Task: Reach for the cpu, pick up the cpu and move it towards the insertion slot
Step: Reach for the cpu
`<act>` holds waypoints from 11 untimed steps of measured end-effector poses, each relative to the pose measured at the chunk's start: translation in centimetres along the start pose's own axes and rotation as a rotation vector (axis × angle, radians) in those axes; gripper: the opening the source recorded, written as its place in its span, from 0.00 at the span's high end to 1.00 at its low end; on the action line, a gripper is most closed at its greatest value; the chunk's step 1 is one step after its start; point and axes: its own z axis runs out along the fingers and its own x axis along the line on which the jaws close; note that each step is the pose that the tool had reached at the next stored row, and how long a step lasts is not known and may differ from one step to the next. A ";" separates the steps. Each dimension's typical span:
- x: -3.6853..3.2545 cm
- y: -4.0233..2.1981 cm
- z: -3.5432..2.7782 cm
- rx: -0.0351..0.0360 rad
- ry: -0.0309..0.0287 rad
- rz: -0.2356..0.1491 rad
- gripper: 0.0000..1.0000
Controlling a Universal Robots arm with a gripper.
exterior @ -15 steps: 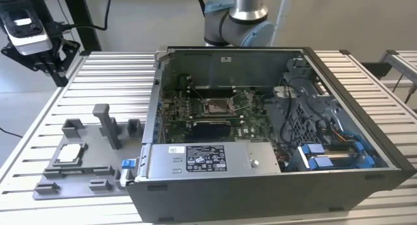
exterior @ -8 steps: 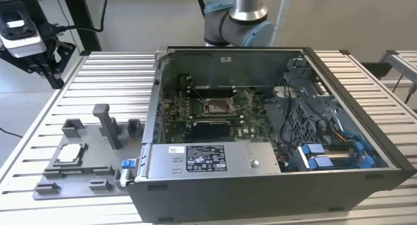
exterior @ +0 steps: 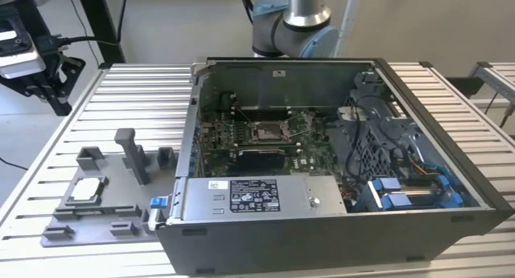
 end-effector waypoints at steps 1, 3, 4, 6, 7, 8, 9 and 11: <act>0.08 -0.18 0.00 0.0000 0.0000 0.000 1.00; 0.24 -0.53 0.01 0.0001 0.0002 0.000 1.00; 0.30 -0.67 0.02 0.0001 0.0002 0.000 1.00; 0.40 -0.78 0.04 0.0001 0.0001 0.000 1.00; 0.43 -0.79 0.05 0.0000 0.0001 0.000 1.00; 0.43 -0.79 0.04 0.0001 0.0001 0.000 1.00; 0.43 -0.79 0.05 0.0001 0.0001 0.000 1.00; 0.43 -0.79 0.04 0.0001 0.0002 0.000 1.00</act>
